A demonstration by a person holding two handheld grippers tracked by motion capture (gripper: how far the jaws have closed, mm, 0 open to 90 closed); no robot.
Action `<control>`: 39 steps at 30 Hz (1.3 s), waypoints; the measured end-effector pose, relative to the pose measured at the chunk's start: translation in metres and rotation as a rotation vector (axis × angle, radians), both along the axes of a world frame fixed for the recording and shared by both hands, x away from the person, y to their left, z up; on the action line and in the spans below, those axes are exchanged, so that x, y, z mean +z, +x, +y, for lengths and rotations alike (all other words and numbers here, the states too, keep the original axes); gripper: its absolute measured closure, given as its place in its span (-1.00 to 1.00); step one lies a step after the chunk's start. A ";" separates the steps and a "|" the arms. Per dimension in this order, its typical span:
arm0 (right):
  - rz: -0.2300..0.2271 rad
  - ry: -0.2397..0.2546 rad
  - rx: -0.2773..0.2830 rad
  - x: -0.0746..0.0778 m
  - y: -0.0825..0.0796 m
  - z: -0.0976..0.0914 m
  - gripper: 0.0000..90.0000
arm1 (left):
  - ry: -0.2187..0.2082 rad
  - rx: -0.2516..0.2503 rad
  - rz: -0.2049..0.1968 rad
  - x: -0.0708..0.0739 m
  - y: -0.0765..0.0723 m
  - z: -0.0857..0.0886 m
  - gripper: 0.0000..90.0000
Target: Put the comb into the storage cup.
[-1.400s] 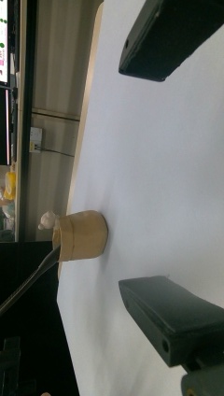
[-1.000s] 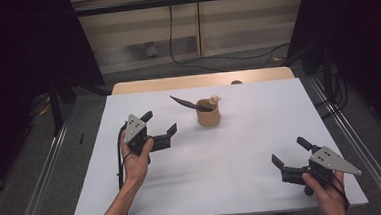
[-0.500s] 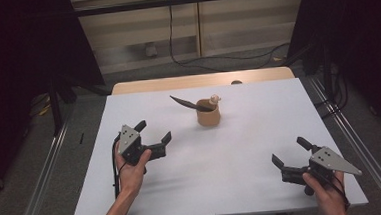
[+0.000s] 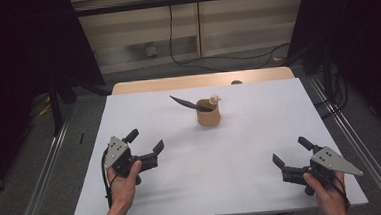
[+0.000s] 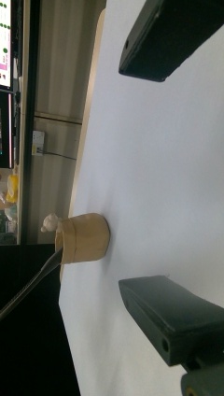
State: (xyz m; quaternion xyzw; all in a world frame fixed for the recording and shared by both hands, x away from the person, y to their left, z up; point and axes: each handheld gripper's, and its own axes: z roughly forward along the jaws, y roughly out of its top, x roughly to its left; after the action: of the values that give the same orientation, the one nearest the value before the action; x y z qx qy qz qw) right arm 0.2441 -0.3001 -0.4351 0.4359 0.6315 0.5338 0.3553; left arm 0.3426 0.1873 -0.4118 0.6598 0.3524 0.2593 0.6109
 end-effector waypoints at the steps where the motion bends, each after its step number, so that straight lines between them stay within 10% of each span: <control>1: 0.001 0.002 -0.002 0.000 0.000 0.000 -1.00 | -0.004 -0.004 0.002 -0.001 -0.001 0.000 -0.96; 39: -0.002 0.007 -0.016 0.000 -0.003 -0.001 -1.00 | 0.057 0.094 0.047 -0.020 -0.055 0.049 -0.94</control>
State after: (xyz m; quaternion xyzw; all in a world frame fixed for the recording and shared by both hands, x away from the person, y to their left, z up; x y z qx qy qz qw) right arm 0.2415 -0.3008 -0.4351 0.4418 0.6258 0.5336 0.3585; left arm 0.2879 0.2361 -0.4316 0.6657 0.3897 0.2822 0.5704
